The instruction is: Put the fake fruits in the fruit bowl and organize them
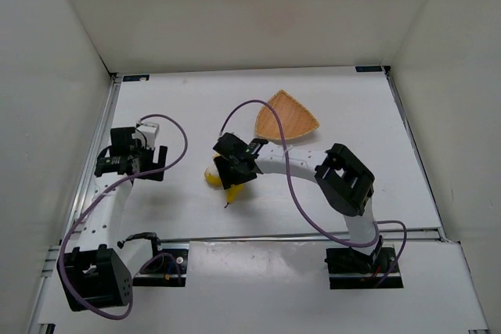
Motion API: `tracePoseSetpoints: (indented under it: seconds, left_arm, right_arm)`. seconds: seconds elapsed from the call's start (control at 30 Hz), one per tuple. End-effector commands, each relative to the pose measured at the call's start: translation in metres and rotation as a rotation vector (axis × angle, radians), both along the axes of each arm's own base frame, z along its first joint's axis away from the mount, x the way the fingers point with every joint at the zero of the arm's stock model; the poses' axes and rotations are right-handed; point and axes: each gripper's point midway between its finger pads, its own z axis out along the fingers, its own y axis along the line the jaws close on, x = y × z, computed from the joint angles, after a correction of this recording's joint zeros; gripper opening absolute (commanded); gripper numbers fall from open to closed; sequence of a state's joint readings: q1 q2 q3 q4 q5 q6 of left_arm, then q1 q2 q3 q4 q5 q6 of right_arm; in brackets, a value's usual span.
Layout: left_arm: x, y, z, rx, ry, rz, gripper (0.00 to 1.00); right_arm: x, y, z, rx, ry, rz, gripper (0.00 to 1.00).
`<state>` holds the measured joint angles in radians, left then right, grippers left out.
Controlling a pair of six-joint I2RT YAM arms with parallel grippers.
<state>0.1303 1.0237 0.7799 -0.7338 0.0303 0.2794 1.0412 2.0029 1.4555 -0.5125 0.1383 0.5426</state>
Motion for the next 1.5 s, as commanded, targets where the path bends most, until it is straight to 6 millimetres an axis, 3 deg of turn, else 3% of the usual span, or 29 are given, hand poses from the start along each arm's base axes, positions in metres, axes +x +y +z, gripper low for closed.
tracePoseSetpoints:
  seconds: [0.0,0.03,0.13,0.17,0.2,0.23,0.27,0.33,0.4,0.43,0.5,0.57,0.6,0.63,0.67,0.7,0.73,0.8,0.83,0.87,0.9,1.1,1.27,1.3,1.33,1.37,1.4,1.47]
  left_arm:
    - [0.005,-0.031,0.007,-0.027,-0.025,-0.140,1.00]
    - [0.009,-0.037,0.009,-0.022,-0.025,-0.174,1.00]
    - [0.012,-0.068,0.010,-0.019,0.003,-0.297,1.00]
    - [0.013,-0.076,0.010,-0.019,0.005,-0.328,1.00]
    - [0.015,-0.092,0.014,-0.019,0.000,-0.388,1.00]
    - [0.013,-0.100,0.013,-0.019,0.014,-0.417,1.00]
    - [0.012,-0.107,0.005,-0.018,0.045,-0.443,1.00]
    - [0.012,-0.128,0.006,-0.015,0.053,-0.518,1.00]
    - [0.011,-0.147,-0.001,-0.010,0.089,-0.583,1.00]
    - [0.014,-0.155,-0.005,-0.007,0.111,-0.603,1.00]
    - [0.015,-0.173,-0.004,-0.003,0.120,-0.657,1.00]
    - [0.015,-0.184,-0.014,0.005,0.158,-0.689,1.00]
    - [0.017,-0.194,-0.011,0.005,0.146,-0.715,1.00]
    - [0.015,-0.197,-0.016,0.009,0.163,-0.726,1.00]
    - [0.016,-0.201,-0.021,0.013,0.182,-0.734,1.00]
    - [0.016,-0.206,-0.024,0.015,0.184,-0.748,1.00]
    - [0.019,-0.206,-0.027,0.023,0.185,-0.743,1.00]
    - [0.018,-0.209,-0.038,0.035,0.213,-0.762,1.00]
    - [0.019,-0.207,-0.042,0.051,0.223,-0.764,1.00]
    - [0.022,-0.206,-0.045,0.060,0.225,-0.760,1.00]
    - [0.024,-0.206,-0.052,0.070,0.236,-0.755,1.00]
    - [0.034,-0.207,-0.070,0.095,0.260,-0.721,1.00]
    - [0.040,-0.217,-0.076,0.057,0.267,-0.707,0.86]
    - [0.040,-0.220,-0.078,0.046,0.275,-0.713,0.82]
    - [0.040,-0.222,-0.078,0.038,0.277,-0.718,0.71]
    - [0.040,-0.222,-0.078,0.038,0.277,-0.718,0.66]
    - [0.040,-0.222,-0.078,0.038,0.277,-0.718,0.62]
    - [0.042,-0.220,-0.075,0.052,0.264,-0.725,0.55]
  right_arm:
    - [-0.002,0.004,0.008,0.020,-0.002,0.012,0.51]
    - [-0.002,0.003,0.013,0.029,-0.008,0.012,0.44]
    - [-0.008,-0.015,0.026,0.033,-0.030,-0.008,0.37]
    - [-0.012,-0.021,0.043,0.061,-0.040,-0.018,0.37]
    - [-0.009,-0.031,0.048,0.062,-0.054,-0.036,0.37]
    - [-0.019,-0.046,0.042,0.040,-0.035,-0.047,0.35]
    - [-0.009,-0.059,0.062,0.077,-0.072,-0.105,0.34]
    - [-0.008,-0.089,0.065,0.058,-0.065,-0.166,0.33]
    - [0.012,-0.119,0.092,0.089,-0.114,-0.273,0.33]
    - [0.032,-0.138,0.106,0.106,-0.157,-0.351,0.33]
    - [0.058,-0.153,0.125,0.128,-0.206,-0.409,0.33]
    - [0.096,-0.177,0.125,0.096,-0.212,-0.502,0.33]
    - [0.125,-0.186,0.146,0.117,-0.252,-0.548,0.33]
    - [0.142,-0.187,0.130,0.079,-0.222,-0.572,0.33]
    - [0.158,-0.191,0.130,0.066,-0.225,-0.600,0.33]
    - [0.184,-0.195,0.151,0.088,-0.259,-0.627,0.33]
    - [0.200,-0.194,0.129,0.045,-0.220,-0.641,0.33]
    - [0.223,-0.194,0.126,0.034,-0.212,-0.660,0.34]
    - [0.230,-0.198,0.103,-0.018,-0.160,-0.670,0.36]
    - [0.247,-0.192,0.119,0.002,-0.201,-0.670,0.44]
    - [0.255,-0.196,0.103,-0.031,-0.183,-0.683,0.50]
    - [0.257,-0.200,0.087,-0.057,-0.155,-0.689,0.89]
    - [0.250,-0.196,0.105,0.007,-0.181,-0.665,0.99]
    - [0.248,-0.197,0.120,0.032,-0.207,-0.667,0.99]
    - [0.245,-0.198,0.125,0.036,-0.212,-0.667,0.99]
    - [0.237,-0.196,0.123,0.033,-0.207,-0.656,0.99]
    - [0.233,-0.198,0.139,0.061,-0.236,-0.657,0.99]
    - [0.222,-0.199,0.145,0.061,-0.248,-0.653,0.99]
